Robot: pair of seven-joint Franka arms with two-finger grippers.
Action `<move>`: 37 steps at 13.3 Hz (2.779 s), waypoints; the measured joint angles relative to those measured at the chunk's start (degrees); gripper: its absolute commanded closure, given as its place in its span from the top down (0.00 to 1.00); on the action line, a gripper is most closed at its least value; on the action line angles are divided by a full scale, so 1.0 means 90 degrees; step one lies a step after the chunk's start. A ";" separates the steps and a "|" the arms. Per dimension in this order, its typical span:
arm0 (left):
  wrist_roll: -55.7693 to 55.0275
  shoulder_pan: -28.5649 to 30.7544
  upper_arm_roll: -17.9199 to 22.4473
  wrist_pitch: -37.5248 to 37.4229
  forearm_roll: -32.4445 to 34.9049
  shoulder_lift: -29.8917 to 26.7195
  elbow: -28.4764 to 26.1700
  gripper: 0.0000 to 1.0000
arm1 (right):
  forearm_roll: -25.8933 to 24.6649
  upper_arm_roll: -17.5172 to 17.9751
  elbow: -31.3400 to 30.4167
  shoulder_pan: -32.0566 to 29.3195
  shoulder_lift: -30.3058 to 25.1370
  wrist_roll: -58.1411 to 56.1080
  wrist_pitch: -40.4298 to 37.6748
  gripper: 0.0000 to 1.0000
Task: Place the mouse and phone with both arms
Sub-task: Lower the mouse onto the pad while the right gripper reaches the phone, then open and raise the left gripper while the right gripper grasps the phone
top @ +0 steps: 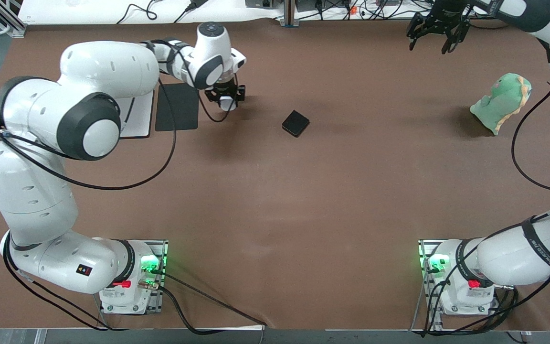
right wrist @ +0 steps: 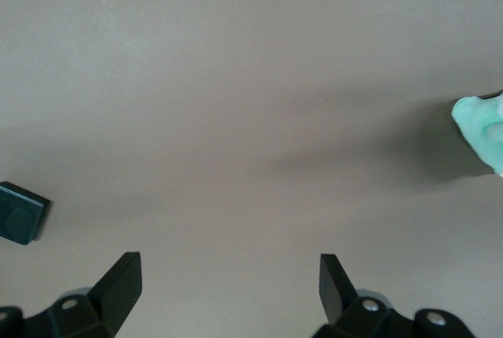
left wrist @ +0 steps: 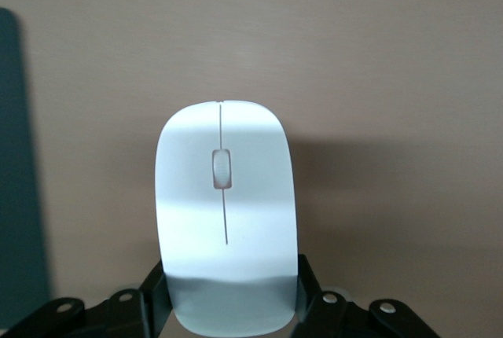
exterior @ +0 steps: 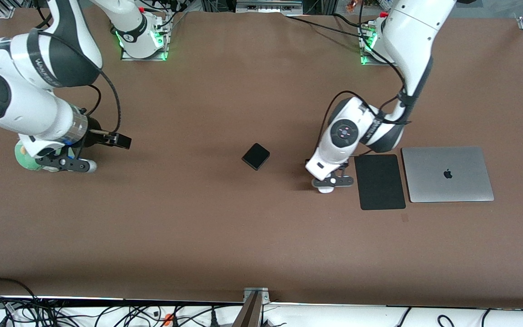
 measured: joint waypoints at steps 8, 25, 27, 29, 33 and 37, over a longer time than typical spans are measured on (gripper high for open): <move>0.2314 0.1011 0.0575 0.0015 0.0000 -0.0153 -0.0624 0.42 | 0.0005 0.0034 -0.0014 0.1298 0.0646 0.2418 0.1029 1.00; 0.2719 0.1342 0.0776 -0.1704 -0.0001 -0.2262 -0.0810 1.00 | -0.0339 0.0027 0.0155 0.3286 0.2729 0.5926 0.3567 1.00; 0.2722 0.1479 0.0702 -0.2150 -0.0001 -0.2817 -0.0740 1.00 | -0.0416 0.0022 0.0383 0.3339 0.2943 0.6032 0.3579 1.00; 0.2722 0.1530 0.0640 -0.2921 -0.0002 -0.3177 -0.0304 1.00 | -0.0475 0.0015 0.0537 0.3348 0.3130 0.6058 0.3661 1.00; 0.2722 0.1536 0.0524 -0.4603 -0.0002 -0.3436 0.1151 1.00 | -0.0592 0.0005 0.0683 0.3400 0.3473 0.6069 0.4042 1.00; 0.2710 0.1632 0.0422 -0.4684 -0.0250 -0.3439 0.1356 1.00 | -0.0696 -0.0001 0.0940 0.3538 0.3770 0.6270 0.4193 1.00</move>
